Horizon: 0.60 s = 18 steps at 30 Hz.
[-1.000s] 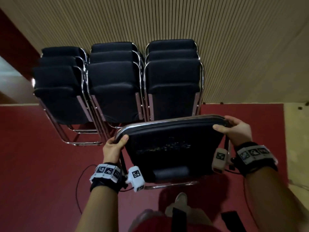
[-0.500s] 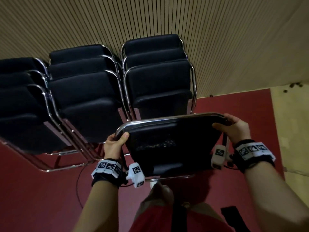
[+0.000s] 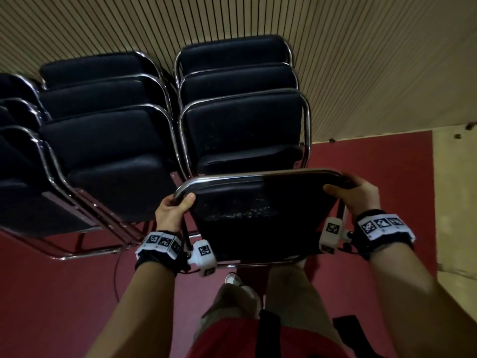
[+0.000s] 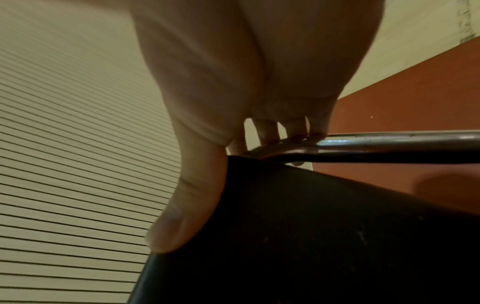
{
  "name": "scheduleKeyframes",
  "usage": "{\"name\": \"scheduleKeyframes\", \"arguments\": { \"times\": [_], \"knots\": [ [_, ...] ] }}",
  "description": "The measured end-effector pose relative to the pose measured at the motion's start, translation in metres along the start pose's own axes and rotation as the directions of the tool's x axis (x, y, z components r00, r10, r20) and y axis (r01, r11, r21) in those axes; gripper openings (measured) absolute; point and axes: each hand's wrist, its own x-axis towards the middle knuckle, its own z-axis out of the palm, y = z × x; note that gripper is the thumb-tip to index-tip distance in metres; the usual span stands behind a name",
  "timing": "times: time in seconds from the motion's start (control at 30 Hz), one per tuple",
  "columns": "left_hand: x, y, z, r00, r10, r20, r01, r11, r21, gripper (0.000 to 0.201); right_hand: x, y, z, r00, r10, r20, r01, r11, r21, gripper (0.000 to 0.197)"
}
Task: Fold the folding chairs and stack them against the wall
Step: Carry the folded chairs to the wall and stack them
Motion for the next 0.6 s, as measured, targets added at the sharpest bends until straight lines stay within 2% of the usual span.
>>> {"name": "scheduleKeyframes", "arguments": {
  "times": [0.07,0.17,0.27,0.33,0.5,0.6],
  "knots": [
    [0.003,0.006,0.01,1.0,-0.021,-0.015,0.022,0.999,0.024,0.07,0.016,-0.005,0.001,1.0,0.0,0.019,0.0,1.0,-0.022,0.07],
    [0.012,0.01,0.023,0.999,-0.042,-0.028,0.043,0.997,0.056,0.073,0.039,-0.011,0.003,0.998,0.028,0.061,-0.026,0.999,-0.031,0.068],
    [0.022,0.01,0.036,0.997,-0.058,-0.057,0.063,0.994,0.086,0.047,0.057,-0.02,0.004,0.993,0.066,0.097,-0.065,0.998,-0.014,0.063],
    [0.03,0.009,0.043,0.996,-0.064,-0.061,0.07,0.992,0.107,0.04,0.069,-0.023,0.007,0.99,0.081,0.117,-0.079,0.997,-0.021,0.061],
    [0.053,0.009,0.052,0.993,-0.081,-0.085,0.091,0.988,0.123,0.05,0.092,-0.024,0.021,0.989,0.079,0.123,-0.071,0.995,-0.069,0.07],
    [0.065,0.01,0.053,0.992,-0.087,-0.095,0.098,0.988,0.118,0.044,0.102,-0.033,0.032,0.988,0.084,0.13,-0.075,0.995,-0.069,0.071]
  ]
}}
